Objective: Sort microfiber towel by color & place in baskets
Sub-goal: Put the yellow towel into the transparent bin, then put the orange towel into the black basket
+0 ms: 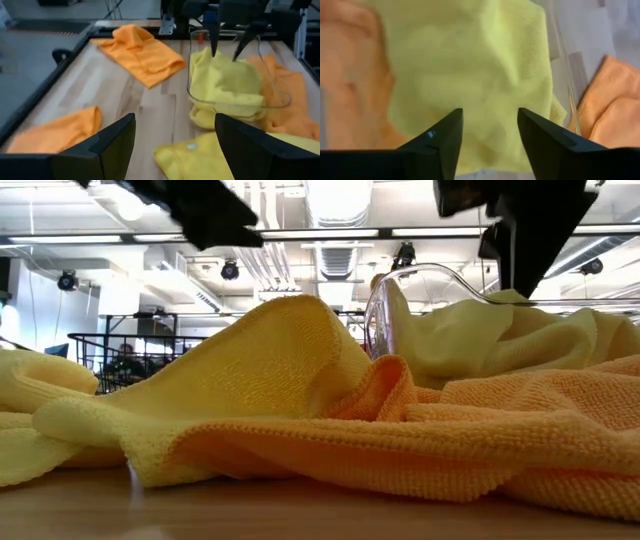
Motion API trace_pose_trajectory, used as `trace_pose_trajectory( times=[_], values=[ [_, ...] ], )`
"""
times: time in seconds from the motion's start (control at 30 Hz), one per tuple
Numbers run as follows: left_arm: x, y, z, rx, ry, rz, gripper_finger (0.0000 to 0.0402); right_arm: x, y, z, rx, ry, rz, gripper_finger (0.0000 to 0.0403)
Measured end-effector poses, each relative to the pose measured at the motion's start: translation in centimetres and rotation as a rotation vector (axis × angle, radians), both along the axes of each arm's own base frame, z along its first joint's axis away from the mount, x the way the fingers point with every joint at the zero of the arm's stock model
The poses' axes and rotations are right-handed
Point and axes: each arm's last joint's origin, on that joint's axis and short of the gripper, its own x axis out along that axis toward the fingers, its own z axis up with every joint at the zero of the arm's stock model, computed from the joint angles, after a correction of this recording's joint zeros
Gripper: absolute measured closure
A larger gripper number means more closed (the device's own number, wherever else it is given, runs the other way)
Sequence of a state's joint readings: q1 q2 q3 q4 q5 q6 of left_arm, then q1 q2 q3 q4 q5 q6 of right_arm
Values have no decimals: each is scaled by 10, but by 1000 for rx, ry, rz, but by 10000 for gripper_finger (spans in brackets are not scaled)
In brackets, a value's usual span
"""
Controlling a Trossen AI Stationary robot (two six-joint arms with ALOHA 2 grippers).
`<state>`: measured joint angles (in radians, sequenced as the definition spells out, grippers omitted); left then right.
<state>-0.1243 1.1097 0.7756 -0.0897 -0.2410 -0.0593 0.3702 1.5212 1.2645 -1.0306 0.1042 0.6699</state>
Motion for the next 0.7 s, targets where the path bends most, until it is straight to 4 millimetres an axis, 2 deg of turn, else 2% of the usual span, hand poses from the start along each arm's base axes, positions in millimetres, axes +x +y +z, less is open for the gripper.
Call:
trace_pose_trajectory(
  times=[0.17,0.27,0.47,0.7],
  values=[
    [24,10,5,143,67,-74,146,-11,-4,23,18,-65,62,182],
    [38,19,-2,254,130,-109,146,-21,-8,38,21,-121,93,166],
    [64,48,-23,346,252,-78,146,-38,-16,63,-12,-238,109,144],
    [86,72,-43,372,342,-55,146,-47,-22,75,-45,-303,105,135]
  ],
)
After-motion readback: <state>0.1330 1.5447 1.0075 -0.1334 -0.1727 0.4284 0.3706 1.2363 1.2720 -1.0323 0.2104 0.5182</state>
